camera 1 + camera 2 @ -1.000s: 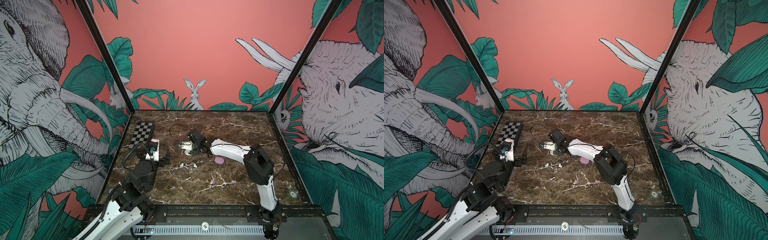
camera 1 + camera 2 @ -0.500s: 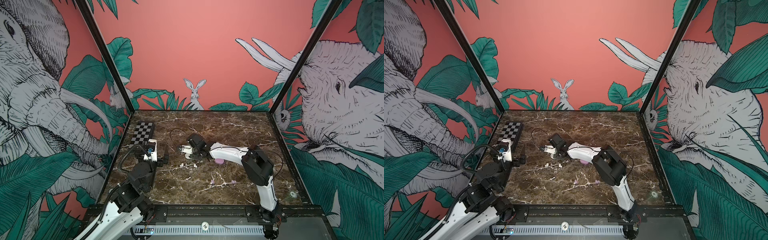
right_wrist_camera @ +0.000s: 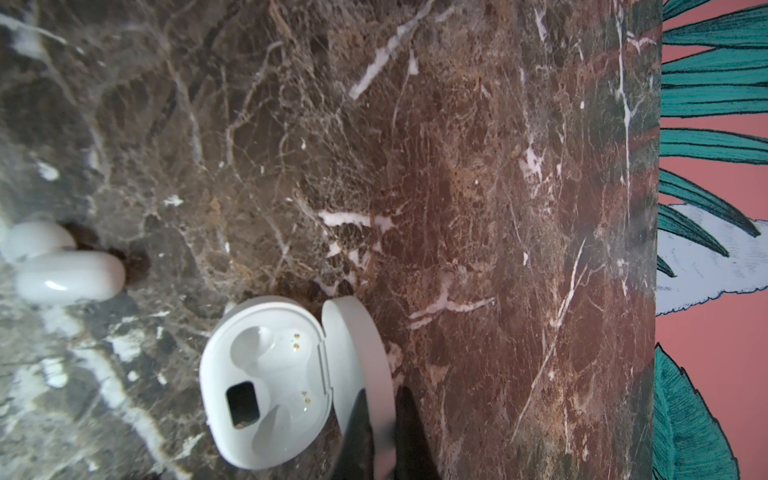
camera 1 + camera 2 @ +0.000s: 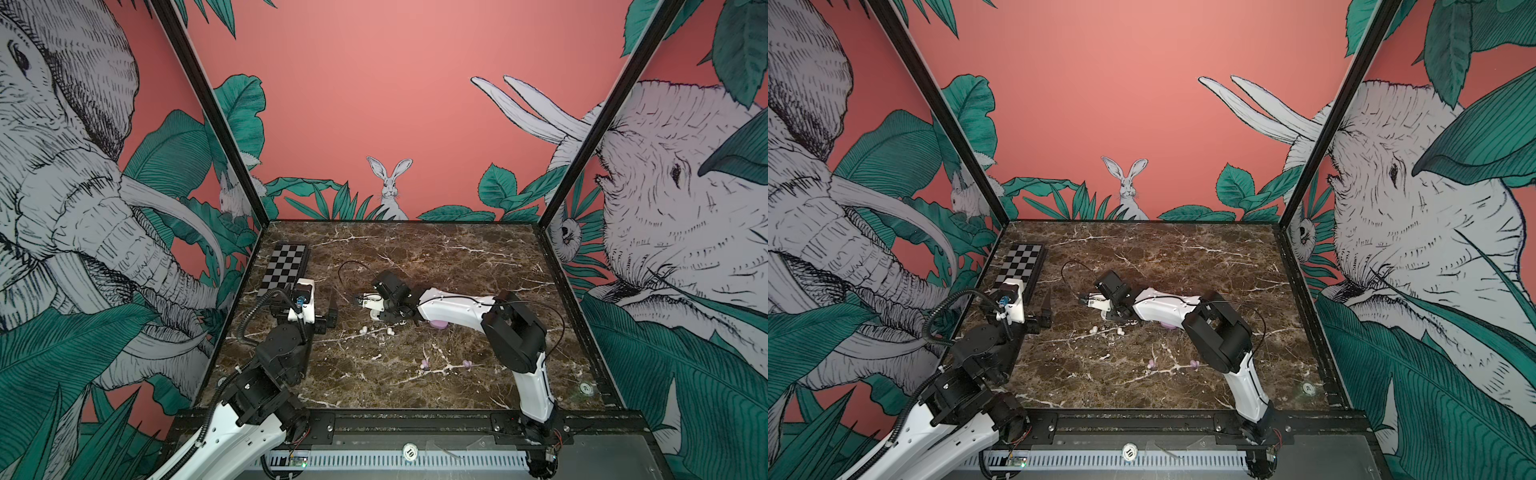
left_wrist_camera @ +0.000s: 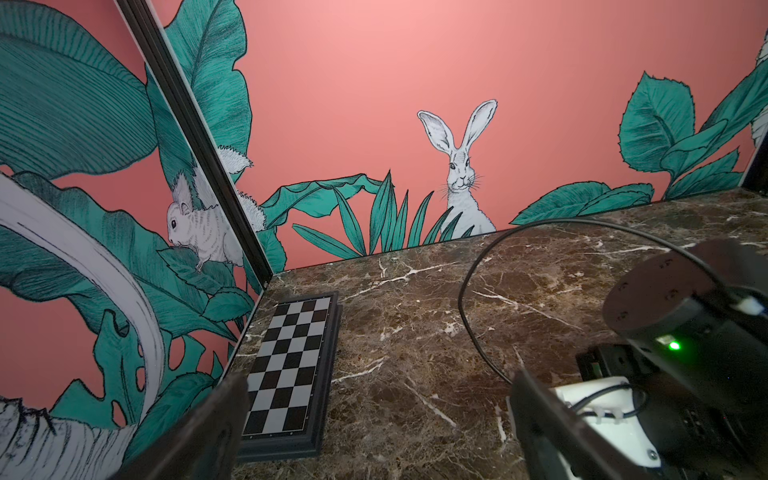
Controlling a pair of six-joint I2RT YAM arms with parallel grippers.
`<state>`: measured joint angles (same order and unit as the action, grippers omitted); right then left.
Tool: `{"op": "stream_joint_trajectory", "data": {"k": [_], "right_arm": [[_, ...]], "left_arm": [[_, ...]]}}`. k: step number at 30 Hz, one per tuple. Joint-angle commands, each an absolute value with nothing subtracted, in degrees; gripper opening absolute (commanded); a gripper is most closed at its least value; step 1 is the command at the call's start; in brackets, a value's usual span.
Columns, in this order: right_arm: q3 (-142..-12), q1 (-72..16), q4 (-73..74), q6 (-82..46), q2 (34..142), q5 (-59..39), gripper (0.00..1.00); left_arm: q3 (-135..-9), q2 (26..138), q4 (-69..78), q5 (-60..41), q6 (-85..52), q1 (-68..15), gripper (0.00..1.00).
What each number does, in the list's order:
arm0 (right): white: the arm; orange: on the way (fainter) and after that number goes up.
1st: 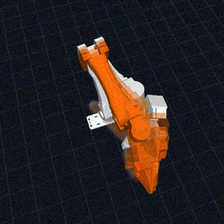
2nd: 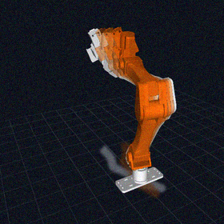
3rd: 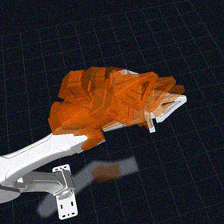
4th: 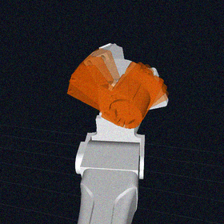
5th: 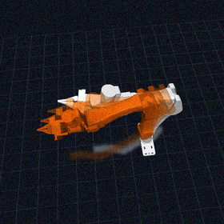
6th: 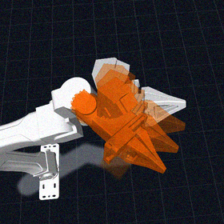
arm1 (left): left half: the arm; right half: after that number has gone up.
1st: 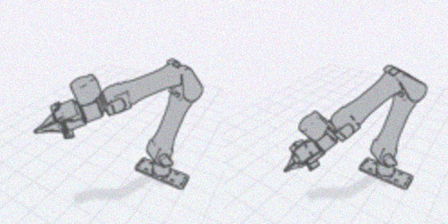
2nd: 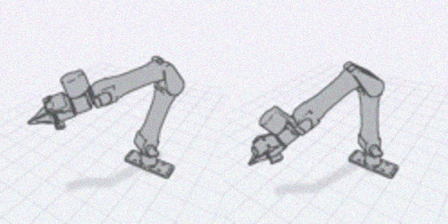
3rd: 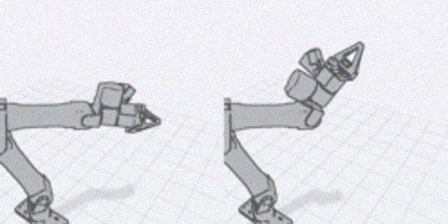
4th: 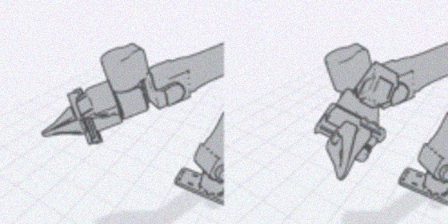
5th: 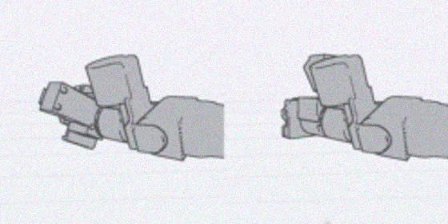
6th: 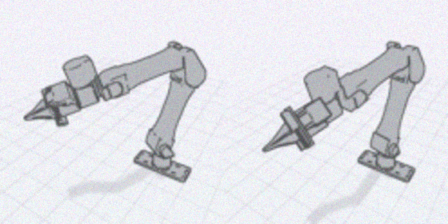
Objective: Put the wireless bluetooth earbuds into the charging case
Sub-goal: 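Position the right gripper above the white earbuds beside the open case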
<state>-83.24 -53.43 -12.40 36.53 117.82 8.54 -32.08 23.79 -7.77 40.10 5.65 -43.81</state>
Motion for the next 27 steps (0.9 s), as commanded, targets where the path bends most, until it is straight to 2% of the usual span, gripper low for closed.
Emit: {"op": "stream_joint_trajectory", "data": {"k": [1,10,27], "right_arm": [[-82.58,-53.86,-11.59,35.68,115.91,8.75,0.00],[-82.31,-53.88,-11.92,35.60,115.91,8.00,0.05],[-82.26,-54.01,-12.41,35.25,115.93,8.33,0.07]], "left_arm": [[-31.39,23.38,-6.33,40.28,6.01,-43.62,0.99],[-31.38,23.38,-6.33,39.84,6.05,-43.66,0.99],[-31.29,23.29,-6.33,39.64,6.07,-43.66,0.99]]}}
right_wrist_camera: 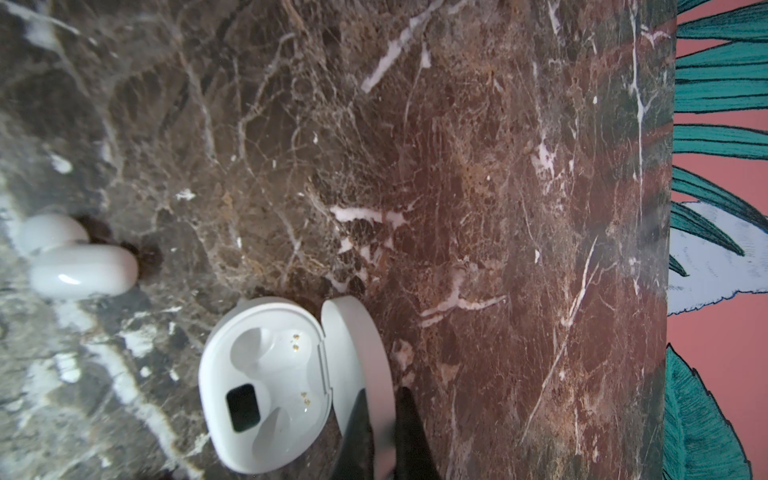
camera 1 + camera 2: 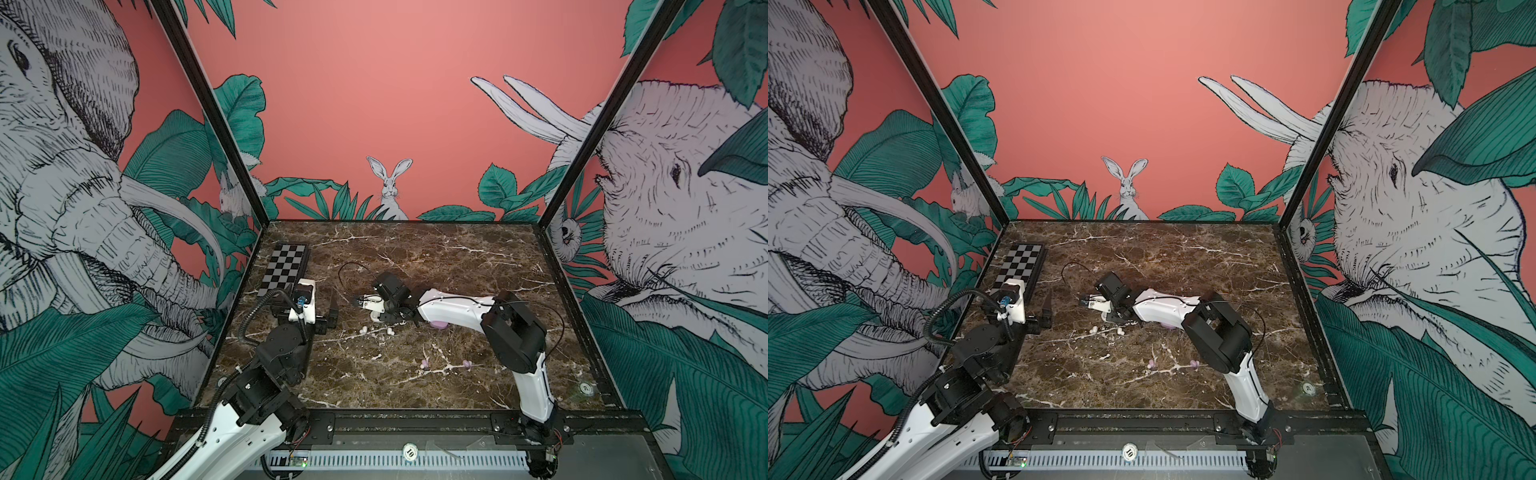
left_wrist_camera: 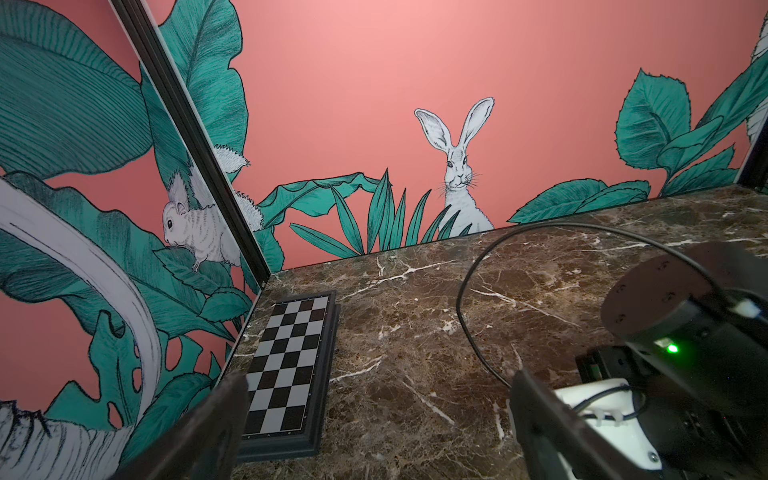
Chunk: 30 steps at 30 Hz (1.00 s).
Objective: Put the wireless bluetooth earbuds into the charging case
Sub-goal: 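Position the right gripper above the white earbuds beside the open case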
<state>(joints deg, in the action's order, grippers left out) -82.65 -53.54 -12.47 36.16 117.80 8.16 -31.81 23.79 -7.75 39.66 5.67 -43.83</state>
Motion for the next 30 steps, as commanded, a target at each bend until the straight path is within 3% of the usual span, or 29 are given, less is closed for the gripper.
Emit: {"op": "stream_joint_trajectory", "data": {"k": [1,20,21,24,25,30], "right_arm": [[-82.41,-54.02,-12.48,35.11,115.88,8.48,0.09],[-83.14,-54.17,-12.76,32.04,111.31,8.75,0.49],[-83.08,-54.16,-12.67,31.55,110.53,8.62,0.53],[-81.74,-54.19,-10.88,29.78,107.18,8.00,0.79],[-80.81,-54.16,-9.78,29.00,105.66,7.91,0.96],[-75.56,-54.14,-3.10,24.74,97.61,8.29,0.98]], "left_arm": [[-31.30,23.24,-6.33,39.64,6.09,-43.61,0.99],[-31.38,23.90,-6.23,38.76,5.94,-43.65,0.98],[-31.49,23.86,-6.31,38.69,5.76,-43.64,0.99],[-31.47,23.82,-6.42,38.98,5.71,-43.64,0.99],[-31.46,23.82,-6.42,39.19,5.64,-43.67,0.99],[-31.86,23.97,-7.63,39.54,4.69,-43.64,0.99]]}}
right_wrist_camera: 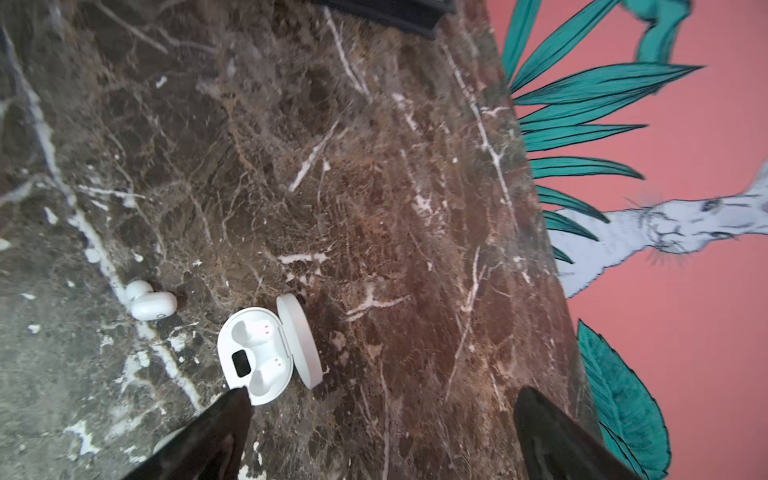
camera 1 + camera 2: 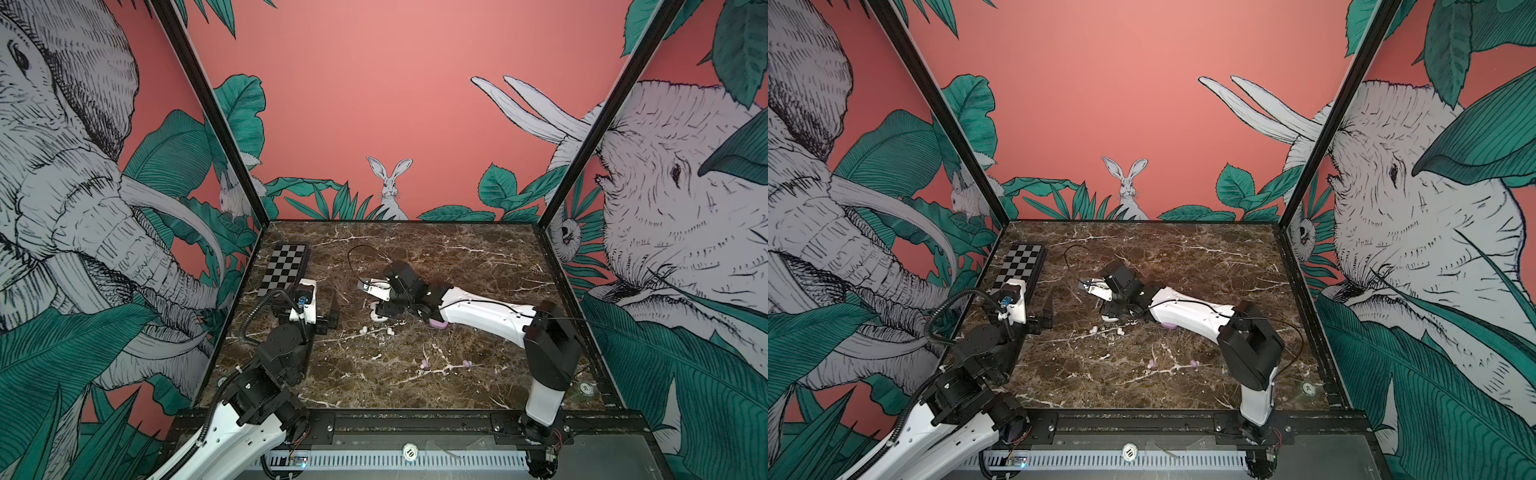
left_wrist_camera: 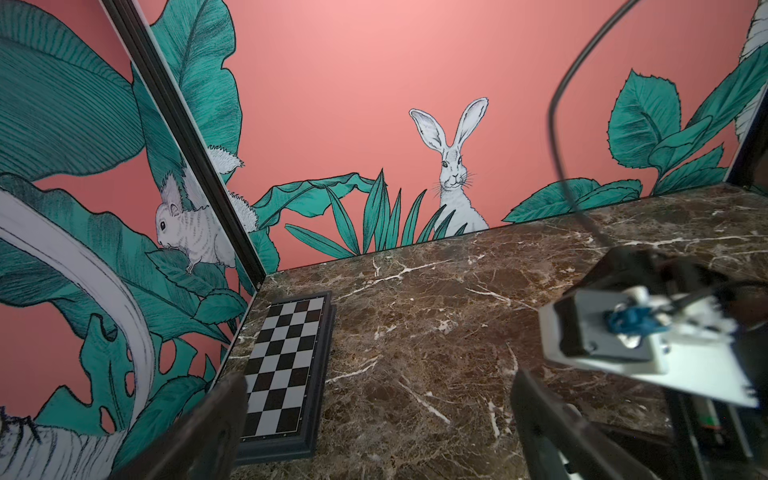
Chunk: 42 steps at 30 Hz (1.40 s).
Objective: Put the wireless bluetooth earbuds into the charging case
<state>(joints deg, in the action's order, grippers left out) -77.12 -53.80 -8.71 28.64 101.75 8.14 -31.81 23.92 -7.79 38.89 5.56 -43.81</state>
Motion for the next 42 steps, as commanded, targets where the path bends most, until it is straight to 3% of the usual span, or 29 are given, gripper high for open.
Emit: {"op": "stream_joint_trajectory", "data": {"k": [1,11,17,23,29,42], "right_arm": [[-73.63,-54.13,-2.54,23.08,95.75,8.10,0.98],[-69.43,-54.18,-10.81,5.94,85.24,6.03,0.98],[-66.44,-54.21,-14.22,-4.57,83.96,3.22,0.98],[-68.21,-56.05,-22.66,-14.41,86.61,9.07,0.98],[-67.33,-59.30,-23.48,-23.26,89.93,10.97,0.87],[-73.80,-61.34,-25.30,-26.12,102.33,11.18,0.55]], "left_arm": [[-31.82,24.04,-7.93,39.49,4.29,-43.62,0.99],[-37.13,30.24,-23.21,33.90,-3.02,-43.71,0.99],[-30.77,29.95,-20.21,38.64,-4.09,-43.75,0.99],[-27.83,25.47,-15.78,45.46,-2.61,-43.68,0.99],[-25.77,21.45,-12.06,49.61,-1.59,-43.51,0.99],[-26.06,21.83,-11.53,48.95,-1.10,-43.49,0.99]]}}
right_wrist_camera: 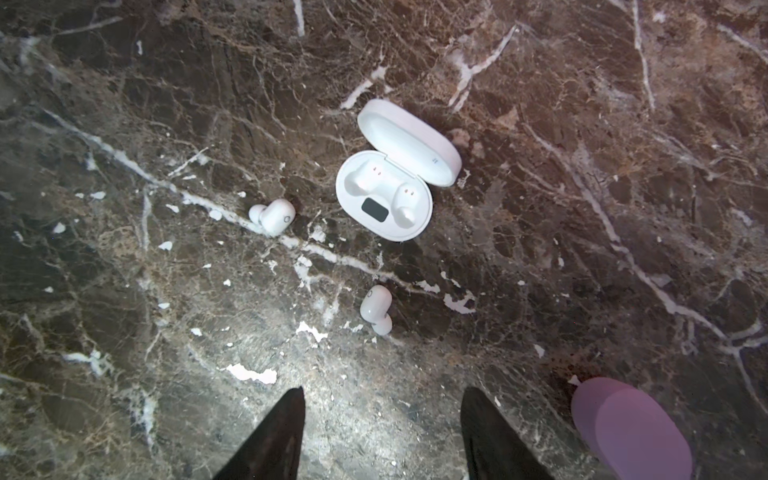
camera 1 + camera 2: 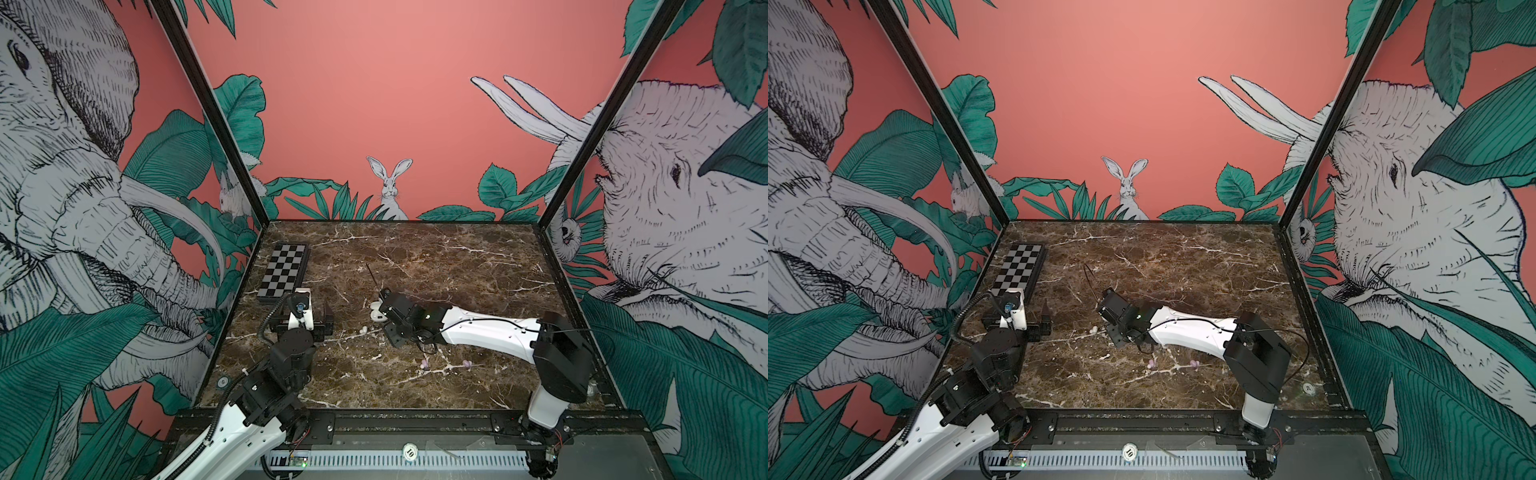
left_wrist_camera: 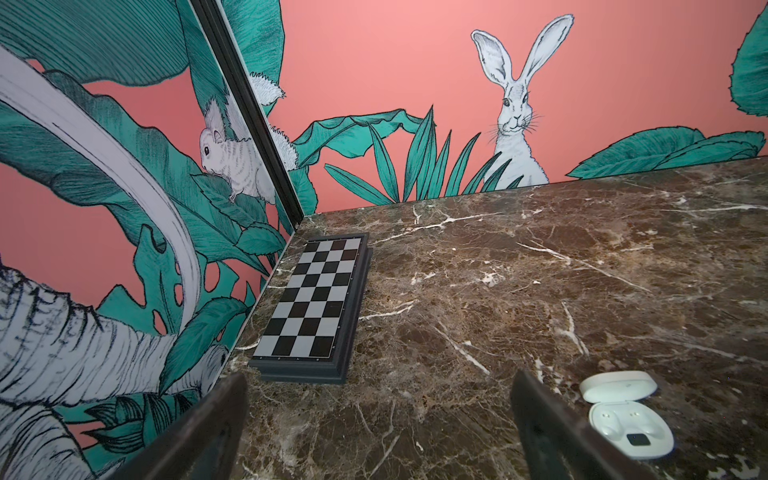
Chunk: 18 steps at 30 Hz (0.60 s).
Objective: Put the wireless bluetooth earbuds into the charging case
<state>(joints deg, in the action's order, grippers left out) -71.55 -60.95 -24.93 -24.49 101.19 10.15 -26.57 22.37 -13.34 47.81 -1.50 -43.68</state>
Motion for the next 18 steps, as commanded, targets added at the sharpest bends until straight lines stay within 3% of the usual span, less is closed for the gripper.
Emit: {"op": "stream_joint_trajectory", "data": {"k": [1,9,18], "right_arm": [[-74.32,-61.35,-25.18,-26.34,103.09,11.08,0.54],[-77.74,-61.52,-26.33,-28.68,106.93,13.86,0.41],[-80.43,-61.55,-28.15,-31.03,110.58,14.91,0.36]], "left_arm": [[-26.11,21.78,-11.69,48.96,-1.22,-43.44,0.99],[-26.16,21.36,-11.78,48.43,-1.16,-43.33,0.99],[-25.88,20.35,-11.06,48.18,-0.78,-43.33,0.99]]}}
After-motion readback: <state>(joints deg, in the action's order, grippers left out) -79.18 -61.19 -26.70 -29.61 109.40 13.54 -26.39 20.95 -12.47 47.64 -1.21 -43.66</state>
